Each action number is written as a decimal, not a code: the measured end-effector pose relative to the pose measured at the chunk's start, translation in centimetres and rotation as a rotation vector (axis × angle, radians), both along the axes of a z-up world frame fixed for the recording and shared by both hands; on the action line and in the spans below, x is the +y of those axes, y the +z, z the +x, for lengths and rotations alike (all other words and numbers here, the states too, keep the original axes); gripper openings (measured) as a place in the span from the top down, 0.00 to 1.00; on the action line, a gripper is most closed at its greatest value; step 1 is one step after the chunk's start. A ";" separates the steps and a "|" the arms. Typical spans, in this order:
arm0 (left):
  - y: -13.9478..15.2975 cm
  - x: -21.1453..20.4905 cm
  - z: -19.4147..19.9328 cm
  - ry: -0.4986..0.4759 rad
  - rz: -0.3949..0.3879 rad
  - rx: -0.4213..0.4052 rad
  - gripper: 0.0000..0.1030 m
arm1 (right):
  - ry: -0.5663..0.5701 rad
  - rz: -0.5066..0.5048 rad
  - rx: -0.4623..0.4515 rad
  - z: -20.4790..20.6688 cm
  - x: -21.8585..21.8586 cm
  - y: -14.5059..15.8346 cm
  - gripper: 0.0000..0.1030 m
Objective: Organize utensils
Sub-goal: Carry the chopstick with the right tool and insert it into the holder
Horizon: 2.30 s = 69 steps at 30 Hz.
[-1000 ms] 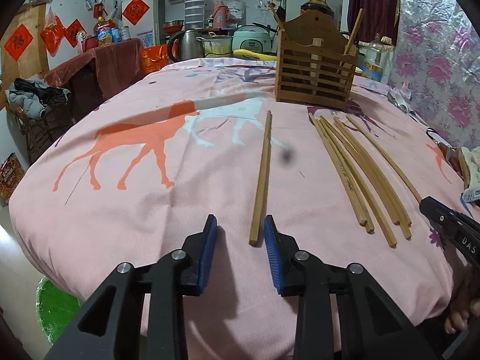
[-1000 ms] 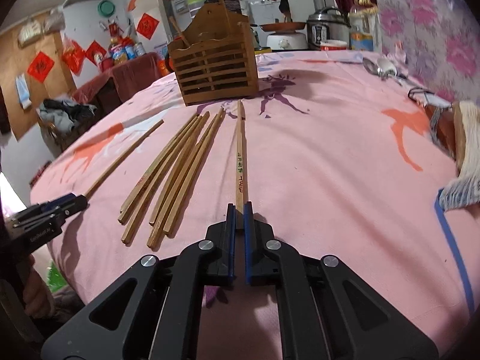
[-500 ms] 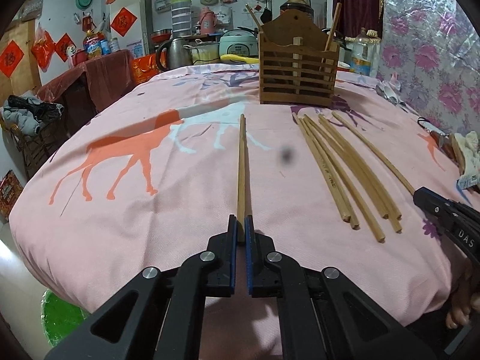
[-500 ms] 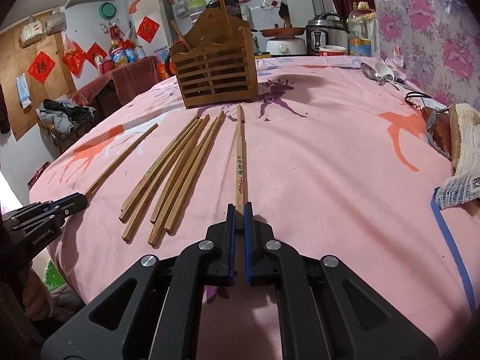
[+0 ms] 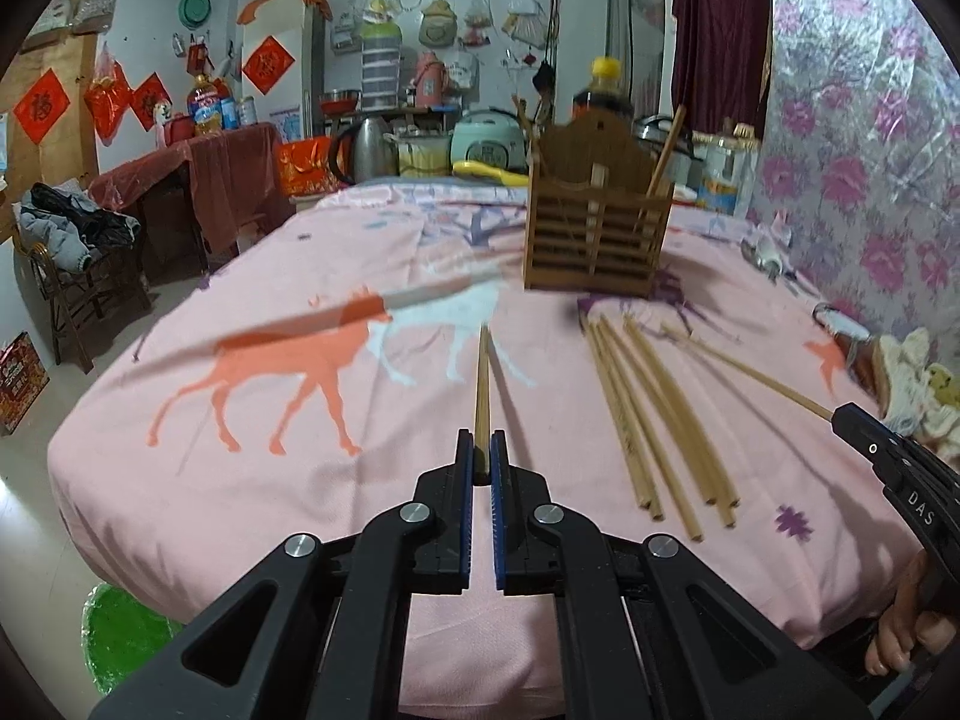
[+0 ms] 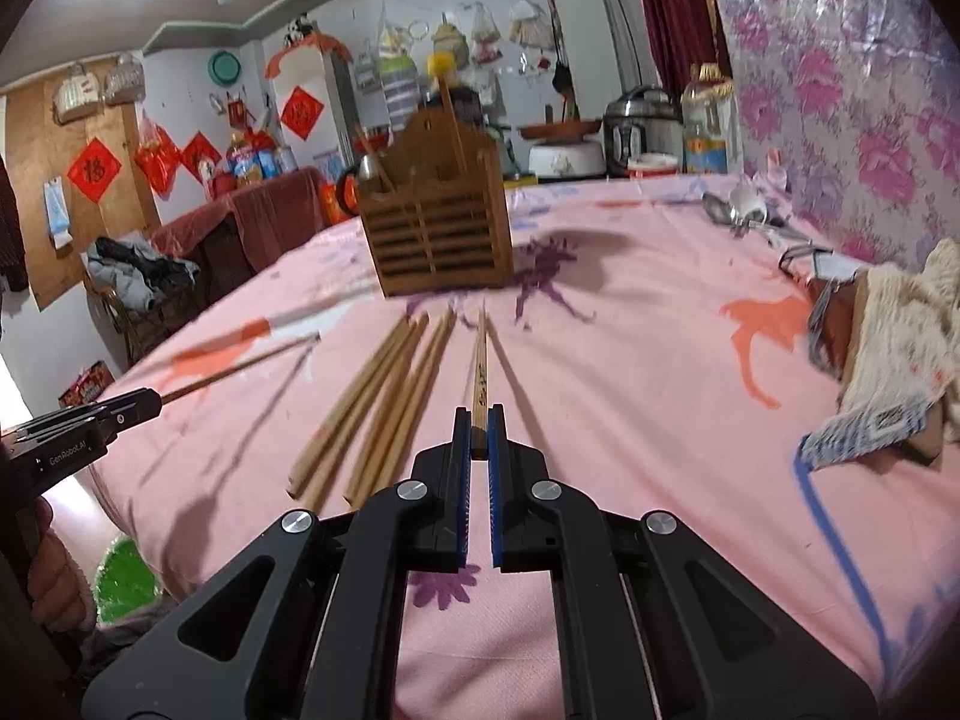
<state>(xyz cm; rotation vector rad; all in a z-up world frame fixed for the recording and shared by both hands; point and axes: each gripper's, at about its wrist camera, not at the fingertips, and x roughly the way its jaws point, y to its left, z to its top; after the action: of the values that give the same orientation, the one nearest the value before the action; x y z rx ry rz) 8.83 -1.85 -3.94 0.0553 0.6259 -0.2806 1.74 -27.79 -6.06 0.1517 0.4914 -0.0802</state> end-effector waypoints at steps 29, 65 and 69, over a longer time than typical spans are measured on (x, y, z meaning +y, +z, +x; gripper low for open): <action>12.2 -3.6 3.3 -0.105 -0.072 -0.111 0.94 | 0.080 -0.025 -0.173 1.2 0.9 10.1 0.94; 20.9 -12.0 25.4 -0.093 -0.116 -0.178 0.94 | 0.039 -0.061 -0.358 22.6 -4.3 21.9 0.94; 17.7 -11.8 27.2 -0.085 -0.093 -0.100 0.80 | 0.070 -0.035 -0.265 24.8 -4.3 18.6 0.93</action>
<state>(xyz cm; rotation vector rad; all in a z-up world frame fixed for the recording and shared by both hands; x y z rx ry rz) 35.98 -13.69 13.72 0.0063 0.5115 -0.3866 26.56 -32.11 12.57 0.1090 0.2305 0.0003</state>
